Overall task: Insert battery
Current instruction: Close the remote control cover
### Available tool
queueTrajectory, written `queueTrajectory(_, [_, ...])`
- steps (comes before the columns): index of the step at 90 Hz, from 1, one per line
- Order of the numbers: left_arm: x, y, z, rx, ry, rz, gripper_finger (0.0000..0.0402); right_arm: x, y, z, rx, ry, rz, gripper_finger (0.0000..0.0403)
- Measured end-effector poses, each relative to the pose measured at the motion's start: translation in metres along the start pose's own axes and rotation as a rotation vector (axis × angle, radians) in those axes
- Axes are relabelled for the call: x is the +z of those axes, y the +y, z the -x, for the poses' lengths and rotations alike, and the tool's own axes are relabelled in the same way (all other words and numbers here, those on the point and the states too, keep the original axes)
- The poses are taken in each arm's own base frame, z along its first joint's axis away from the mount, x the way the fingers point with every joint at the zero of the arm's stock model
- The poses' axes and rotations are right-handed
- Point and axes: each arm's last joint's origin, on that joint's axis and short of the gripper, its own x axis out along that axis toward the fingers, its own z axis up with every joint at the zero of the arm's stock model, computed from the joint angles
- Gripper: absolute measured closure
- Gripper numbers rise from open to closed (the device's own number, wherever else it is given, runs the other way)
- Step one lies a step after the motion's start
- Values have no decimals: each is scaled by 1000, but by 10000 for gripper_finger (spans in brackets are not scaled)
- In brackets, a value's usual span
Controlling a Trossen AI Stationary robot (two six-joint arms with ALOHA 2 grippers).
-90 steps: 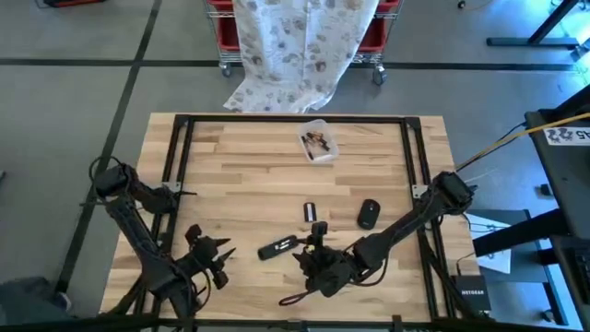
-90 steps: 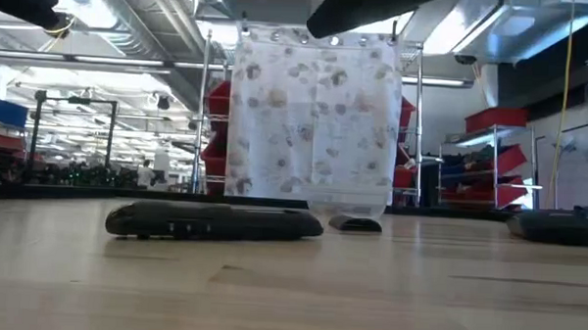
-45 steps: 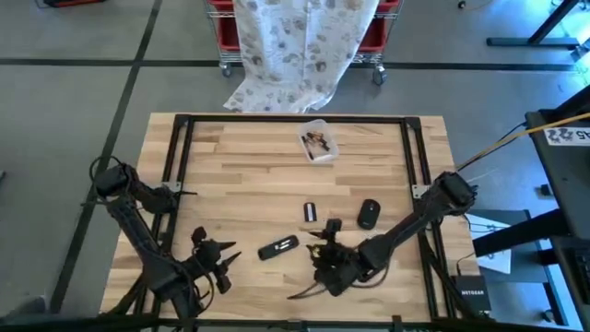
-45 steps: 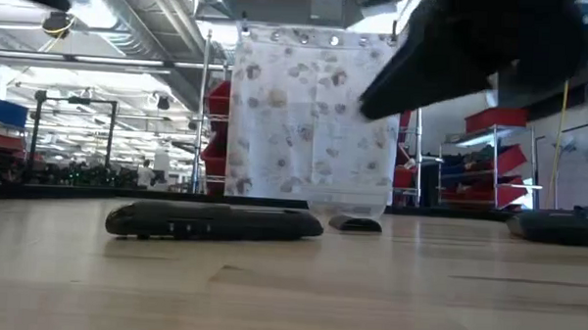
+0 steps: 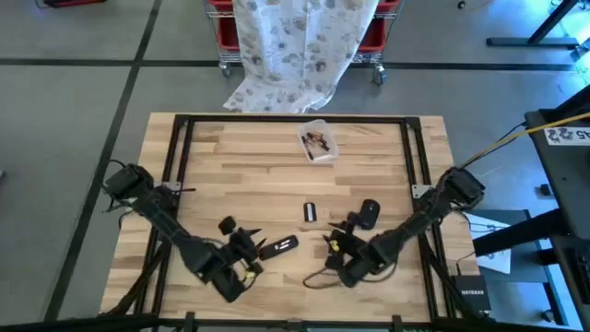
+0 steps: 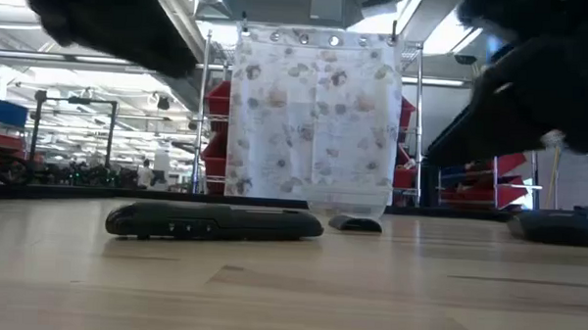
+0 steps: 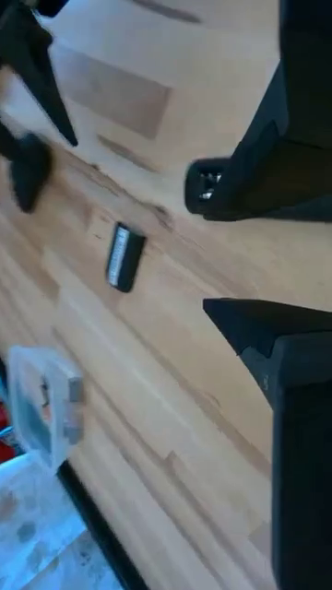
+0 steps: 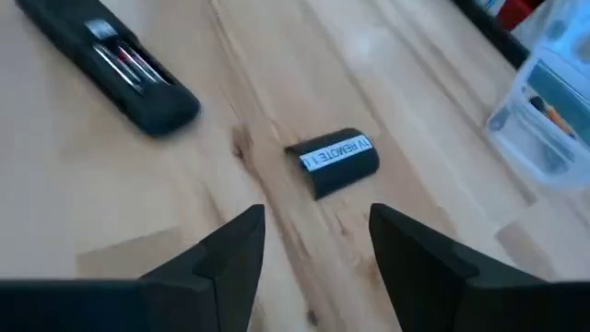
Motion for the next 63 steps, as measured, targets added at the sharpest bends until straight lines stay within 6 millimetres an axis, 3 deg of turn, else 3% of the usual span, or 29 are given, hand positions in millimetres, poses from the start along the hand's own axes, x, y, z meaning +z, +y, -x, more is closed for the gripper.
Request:
queueTrajectory(21, [4, 1, -13, -47, 114, -86, 272, 26, -15, -24, 296, 189, 494, 219])
queueTrajectory(29, [3, 0, -12, -73, 148, -86, 272, 30, -33, -29, 336, 263, 592, 219])
queueTrajectory(42, [-1, -3, -5, -97, 152, -58, 272, 40, -69, -34, 282, 338, 597, 219])
queueTrajectory(63, [-5, -6, 5, -114, 137, -11, 272, 53, -105, -56, 300, 346, 488, 219])
